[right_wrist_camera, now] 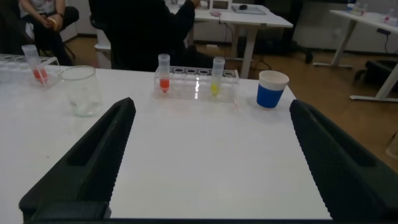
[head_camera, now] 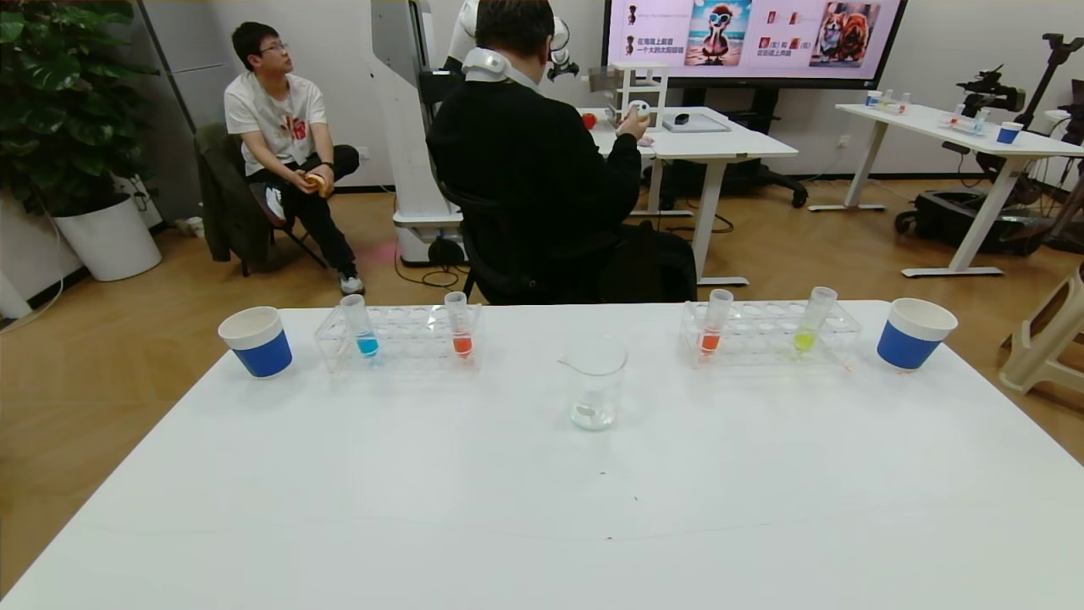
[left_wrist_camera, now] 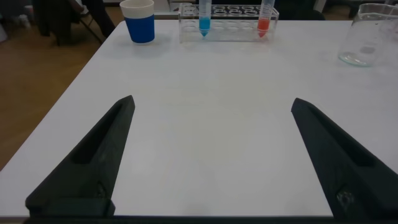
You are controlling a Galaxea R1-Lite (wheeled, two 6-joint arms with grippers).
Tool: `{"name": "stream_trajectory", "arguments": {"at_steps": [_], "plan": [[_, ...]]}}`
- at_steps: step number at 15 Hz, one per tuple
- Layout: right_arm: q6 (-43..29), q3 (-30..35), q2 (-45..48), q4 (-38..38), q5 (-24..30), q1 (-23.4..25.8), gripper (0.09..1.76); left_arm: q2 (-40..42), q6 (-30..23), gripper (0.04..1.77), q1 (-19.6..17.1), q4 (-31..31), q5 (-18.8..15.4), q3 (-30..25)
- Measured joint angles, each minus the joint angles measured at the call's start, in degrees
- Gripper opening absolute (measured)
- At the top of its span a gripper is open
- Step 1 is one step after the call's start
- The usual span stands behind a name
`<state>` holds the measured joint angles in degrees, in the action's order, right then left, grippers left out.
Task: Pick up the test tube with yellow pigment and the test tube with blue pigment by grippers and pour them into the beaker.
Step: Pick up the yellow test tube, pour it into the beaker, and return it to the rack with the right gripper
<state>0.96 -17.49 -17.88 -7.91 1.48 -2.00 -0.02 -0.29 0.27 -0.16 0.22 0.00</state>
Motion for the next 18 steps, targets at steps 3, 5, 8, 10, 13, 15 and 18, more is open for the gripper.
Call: {"name": "stream_trajectory", "arguments": {"at_steps": [3,5,8,10,13,15,18], "plan": [[-0.3,-5.4,-17.0,-13.9,0.0,-0.2,1.73,0.0,0.0,1.75,0.0,0.0,0.0,0.0],[-0.3,-8.7,-29.1,-21.8,0.1,0.5,1.73,0.0,0.0,1.75,0.0,0.0,0.0,0.0],[-0.6,-14.7,-45.9,-27.6,2.7,2.4,1.73,0.0,0.0,1.75,0.0,0.0,0.0,0.0],[-0.7,-18.4,-55.8,-31.3,5.2,4.2,1.73,0.0,0.0,1.75,0.0,0.0,0.0,0.0],[-0.8,-21.3,-69.6,-44.0,8.6,6.8,1.73,0.0,0.0,1.75,0.0,0.0,0.0,0.0],[-1.1,-22.1,-78.6,-52.6,9.7,8.1,1.73,0.0,0.0,1.75,0.0,0.0,0.0,0.0],[-3.2,-22.6,-89.8,-61.9,10.2,9.4,1.73,0.0,0.0,1.75,0.0,0.0,0.0,0.0]]}}
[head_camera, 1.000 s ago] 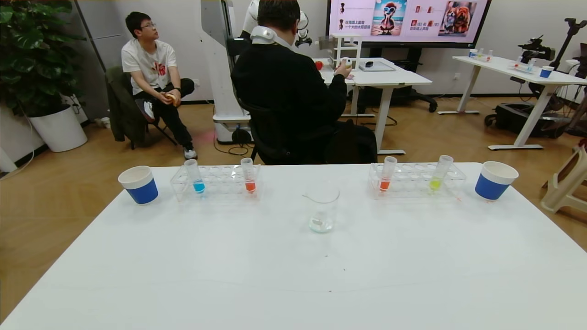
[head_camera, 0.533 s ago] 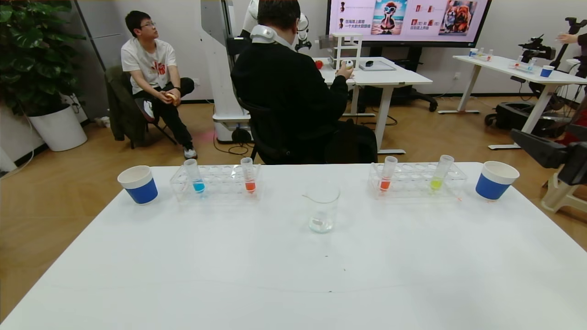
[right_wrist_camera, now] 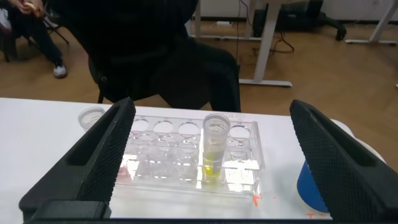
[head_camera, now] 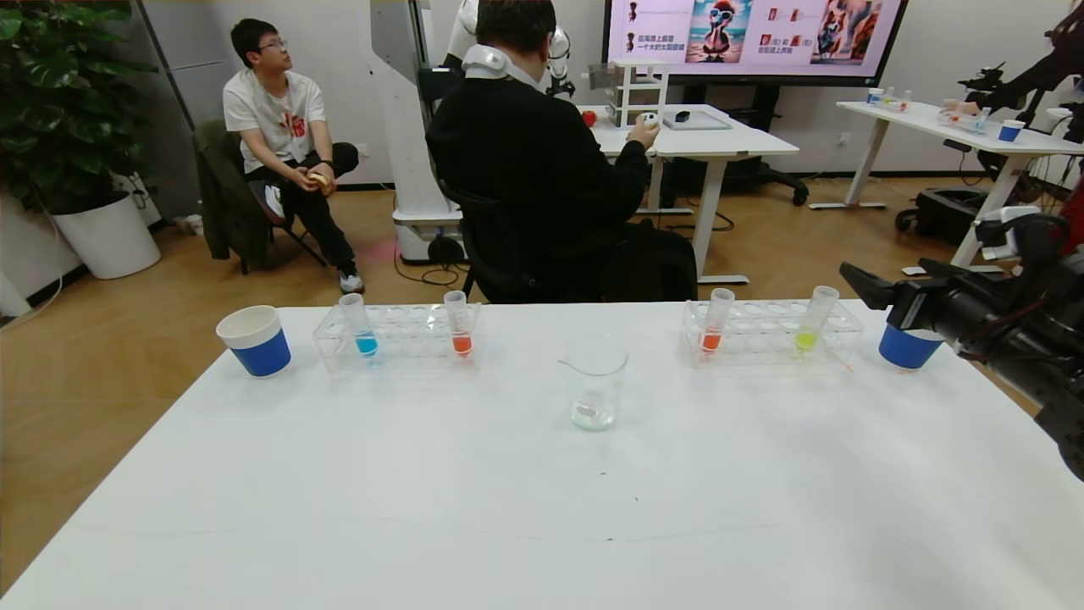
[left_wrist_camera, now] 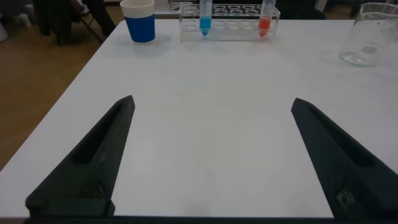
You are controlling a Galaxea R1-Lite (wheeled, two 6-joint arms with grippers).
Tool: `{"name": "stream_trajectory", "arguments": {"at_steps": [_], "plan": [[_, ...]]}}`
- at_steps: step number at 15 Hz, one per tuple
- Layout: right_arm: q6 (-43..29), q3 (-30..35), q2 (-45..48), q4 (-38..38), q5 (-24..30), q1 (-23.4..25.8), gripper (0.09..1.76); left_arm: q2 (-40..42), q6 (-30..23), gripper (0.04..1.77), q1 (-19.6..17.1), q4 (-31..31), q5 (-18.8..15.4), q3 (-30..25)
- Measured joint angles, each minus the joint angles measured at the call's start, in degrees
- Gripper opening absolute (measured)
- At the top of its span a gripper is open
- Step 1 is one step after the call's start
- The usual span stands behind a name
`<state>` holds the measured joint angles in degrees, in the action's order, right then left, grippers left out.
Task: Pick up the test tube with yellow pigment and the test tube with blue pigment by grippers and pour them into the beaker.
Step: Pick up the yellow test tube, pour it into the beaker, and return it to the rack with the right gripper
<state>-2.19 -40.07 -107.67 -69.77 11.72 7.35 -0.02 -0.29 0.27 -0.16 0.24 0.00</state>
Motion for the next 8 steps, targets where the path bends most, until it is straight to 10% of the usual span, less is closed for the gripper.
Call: {"name": "stream_trajectory", "arguments": {"at_steps": [8], "plan": [[-0.6,-2.4,-18.2,-12.5,0.2,0.4,1.73,0.0,0.0,1.75,0.0,0.0,0.0,0.0]]}}
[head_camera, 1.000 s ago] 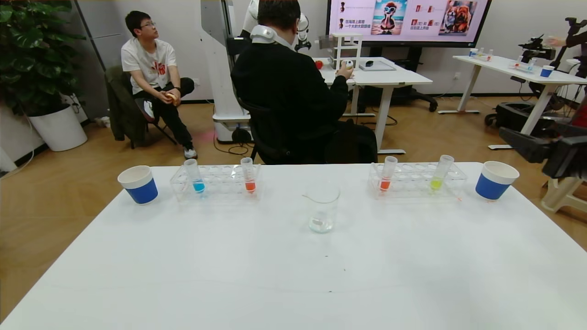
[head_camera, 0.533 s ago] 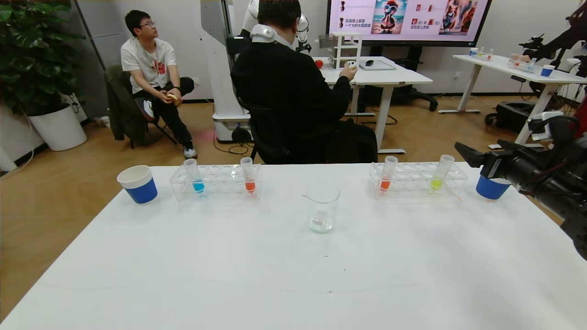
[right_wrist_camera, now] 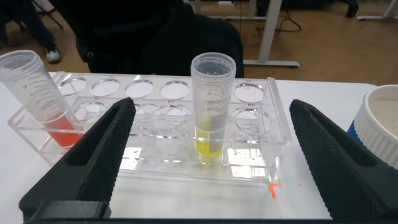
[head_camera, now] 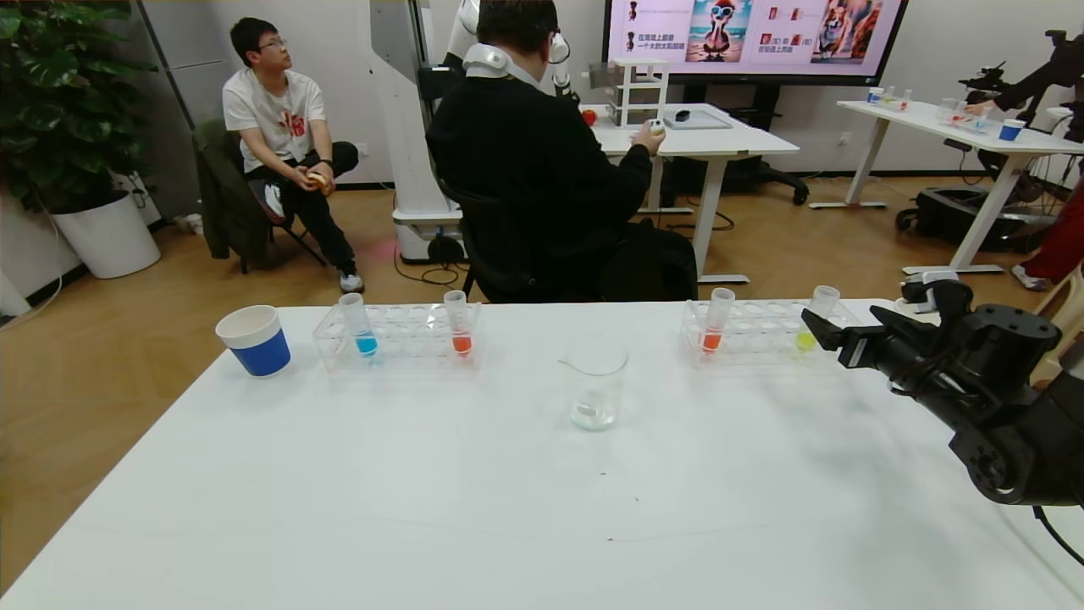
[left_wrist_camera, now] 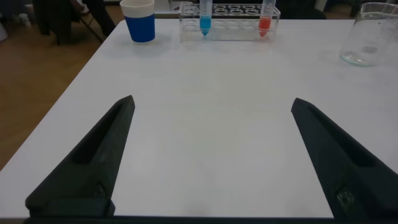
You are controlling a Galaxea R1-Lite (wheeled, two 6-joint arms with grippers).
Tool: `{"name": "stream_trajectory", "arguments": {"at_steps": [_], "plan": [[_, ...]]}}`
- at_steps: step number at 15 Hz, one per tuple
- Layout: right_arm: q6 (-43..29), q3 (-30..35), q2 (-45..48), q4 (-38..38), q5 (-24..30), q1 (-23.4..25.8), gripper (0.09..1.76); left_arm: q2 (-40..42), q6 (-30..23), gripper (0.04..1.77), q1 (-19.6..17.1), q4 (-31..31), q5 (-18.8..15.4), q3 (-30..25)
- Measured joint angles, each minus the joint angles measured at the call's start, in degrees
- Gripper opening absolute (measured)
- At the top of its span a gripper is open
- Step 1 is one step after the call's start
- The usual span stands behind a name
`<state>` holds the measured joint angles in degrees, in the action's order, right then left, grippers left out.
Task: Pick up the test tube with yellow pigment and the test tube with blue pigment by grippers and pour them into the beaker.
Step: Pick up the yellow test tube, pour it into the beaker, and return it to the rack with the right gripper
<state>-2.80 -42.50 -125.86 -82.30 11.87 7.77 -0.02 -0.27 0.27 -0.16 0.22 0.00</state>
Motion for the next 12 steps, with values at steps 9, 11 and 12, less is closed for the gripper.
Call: {"name": "stream_trajectory", "arguments": {"at_steps": [9,11,12], "plan": [[0.0,-12.5,-7.0,3.9,0.0,-0.5,1.73,0.0,0.0,1.75,0.0,0.0,0.0,0.0],[0.0,-15.0,-8.5,4.2,0.0,-0.5,1.73,0.0,0.0,1.75,0.0,0.0,0.0,0.0],[0.0,-16.0,-9.1,4.2,0.0,-0.5,1.73,0.0,0.0,1.75,0.0,0.0,0.0,0.0]]}}
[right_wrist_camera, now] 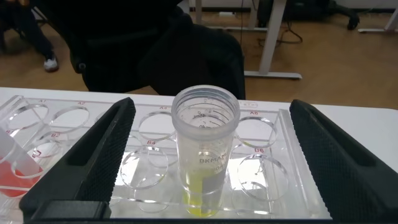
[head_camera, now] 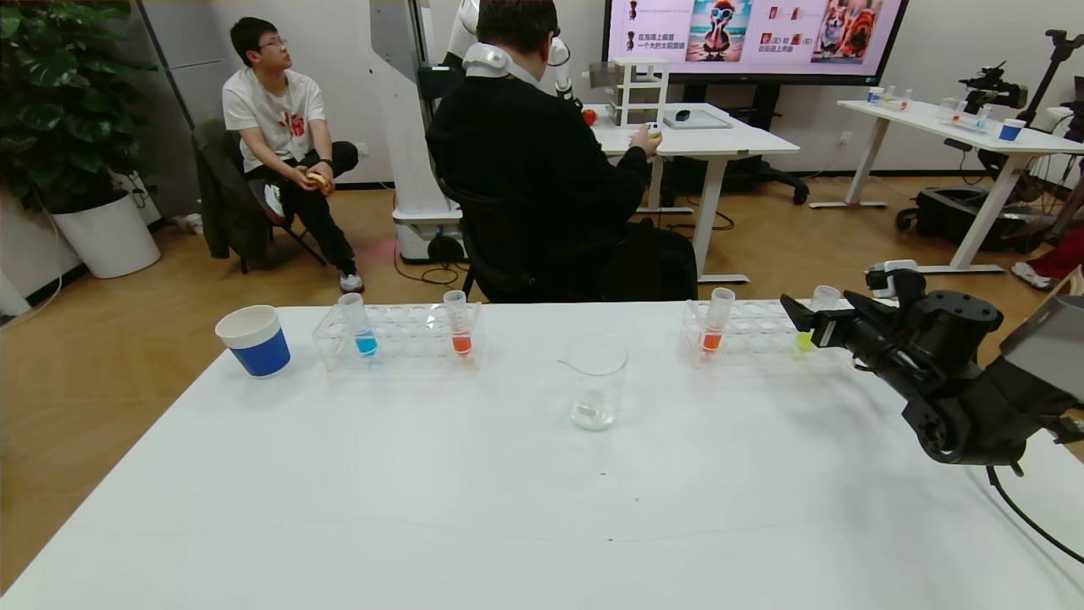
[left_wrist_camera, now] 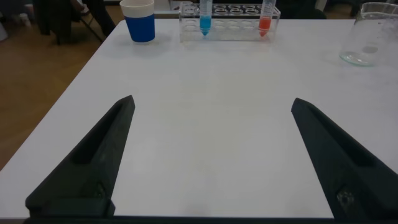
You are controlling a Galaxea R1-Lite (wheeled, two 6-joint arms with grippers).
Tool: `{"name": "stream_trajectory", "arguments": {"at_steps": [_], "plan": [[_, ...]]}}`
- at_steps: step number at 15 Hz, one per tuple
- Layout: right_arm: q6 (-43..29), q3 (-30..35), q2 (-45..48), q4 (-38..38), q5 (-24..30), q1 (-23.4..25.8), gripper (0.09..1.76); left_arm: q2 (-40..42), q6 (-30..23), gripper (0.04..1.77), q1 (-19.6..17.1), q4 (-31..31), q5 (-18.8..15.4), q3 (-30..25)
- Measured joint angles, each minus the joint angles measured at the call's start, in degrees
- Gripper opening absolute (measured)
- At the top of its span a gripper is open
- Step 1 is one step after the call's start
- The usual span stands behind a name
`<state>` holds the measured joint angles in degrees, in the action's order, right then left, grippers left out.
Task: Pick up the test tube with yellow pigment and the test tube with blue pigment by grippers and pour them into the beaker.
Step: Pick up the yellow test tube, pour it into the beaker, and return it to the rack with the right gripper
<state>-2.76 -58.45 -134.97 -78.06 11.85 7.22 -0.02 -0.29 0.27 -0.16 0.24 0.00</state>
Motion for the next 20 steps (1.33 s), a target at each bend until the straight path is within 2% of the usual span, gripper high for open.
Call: {"name": "stream_trajectory", "arguments": {"at_steps": [3,4,5,7,8,10,11,16,20], "plan": [[0.0,-1.9,-1.4,-0.1,0.0,-0.1,1.73,0.0,0.0,1.75,0.0,0.0,0.0,0.0],[0.0,-2.3,-1.7,0.0,0.0,-0.1,1.64,0.0,0.0,1.75,0.0,0.0,0.0,0.0],[0.0,-2.7,-1.8,0.0,0.0,-0.1,1.40,0.0,0.0,1.75,0.0,0.0,0.0,0.0],[0.0,-2.9,-1.8,0.0,0.3,-0.2,0.55,0.0,0.0,1.75,0.0,0.0,0.0,0.0],[0.1,-2.9,-1.8,0.0,0.2,-0.3,0.39,0.0,0.0,1.75,0.0,0.0,0.0,0.0],[0.1,-2.8,-1.4,0.0,0.1,-0.4,0.63,0.0,0.0,1.75,0.0,0.0,0.0,0.0],[0.0,-2.5,-1.0,0.1,0.0,-0.5,0.50,0.0,0.0,1.75,0.0,0.0,0.0,0.0],[0.2,-2.9,1.9,4.4,-0.4,-0.3,0.52,0.0,0.0,1.75,0.0,0.0,0.0,0.0],[0.6,-5.2,6.7,12.9,-0.4,-0.3,0.52,0.0,0.0,1.75,0.0,0.0,0.0,0.0]]}}
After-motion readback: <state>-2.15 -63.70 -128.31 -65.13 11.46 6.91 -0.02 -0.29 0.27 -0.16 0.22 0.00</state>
